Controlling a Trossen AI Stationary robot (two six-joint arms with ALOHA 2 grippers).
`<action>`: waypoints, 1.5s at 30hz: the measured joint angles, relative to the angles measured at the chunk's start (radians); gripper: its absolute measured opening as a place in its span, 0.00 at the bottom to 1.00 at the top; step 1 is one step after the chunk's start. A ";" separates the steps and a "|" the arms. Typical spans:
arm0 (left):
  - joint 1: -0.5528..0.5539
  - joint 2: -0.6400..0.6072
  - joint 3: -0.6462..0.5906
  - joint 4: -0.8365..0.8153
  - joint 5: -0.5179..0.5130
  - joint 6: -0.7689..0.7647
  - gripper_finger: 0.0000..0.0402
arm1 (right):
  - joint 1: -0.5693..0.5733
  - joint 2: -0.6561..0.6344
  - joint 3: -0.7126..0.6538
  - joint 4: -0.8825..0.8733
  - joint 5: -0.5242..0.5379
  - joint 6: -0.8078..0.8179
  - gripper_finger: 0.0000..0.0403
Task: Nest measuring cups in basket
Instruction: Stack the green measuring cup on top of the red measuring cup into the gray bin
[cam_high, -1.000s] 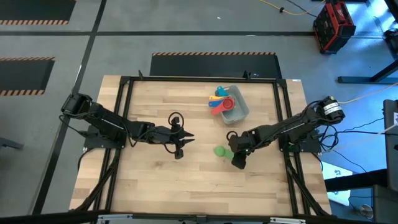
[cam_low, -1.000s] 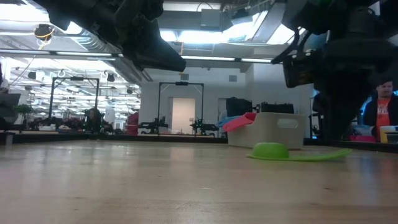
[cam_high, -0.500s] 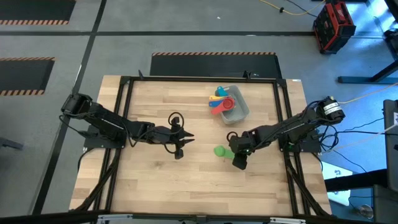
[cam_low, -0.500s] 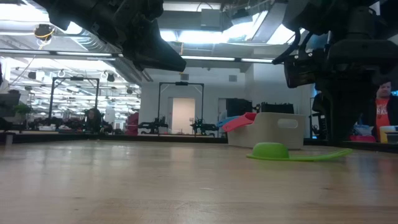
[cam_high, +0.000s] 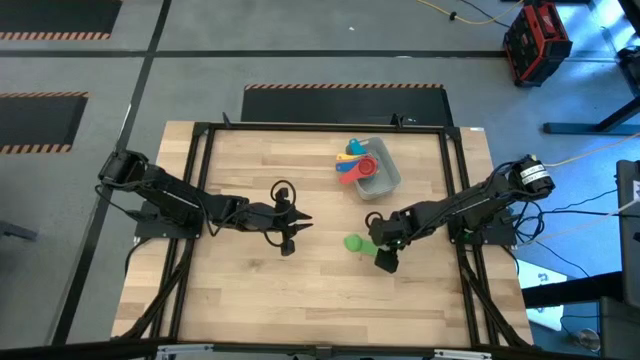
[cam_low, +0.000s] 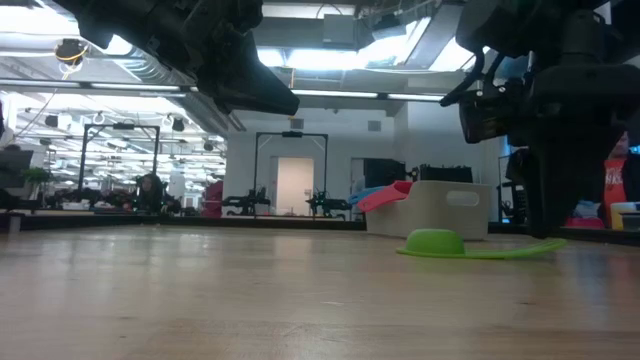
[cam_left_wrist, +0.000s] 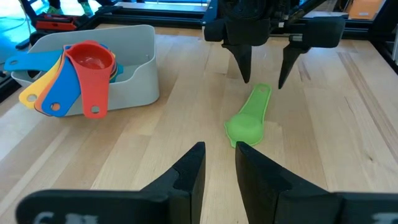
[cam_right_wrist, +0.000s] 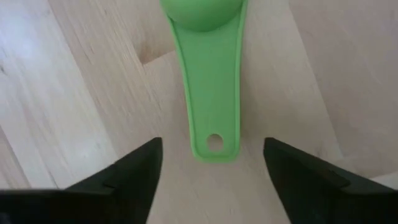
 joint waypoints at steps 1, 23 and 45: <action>0.000 0.000 0.000 0.000 0.000 0.000 0.20 | 0.000 0.000 0.000 0.001 -0.004 0.002 0.72; 0.000 0.000 0.000 0.000 0.000 0.000 0.20 | 0.002 0.074 -0.001 0.026 0.018 -0.078 0.75; 0.000 0.000 0.000 0.000 0.000 0.000 0.20 | 0.001 0.092 -0.004 0.004 0.078 -0.054 0.27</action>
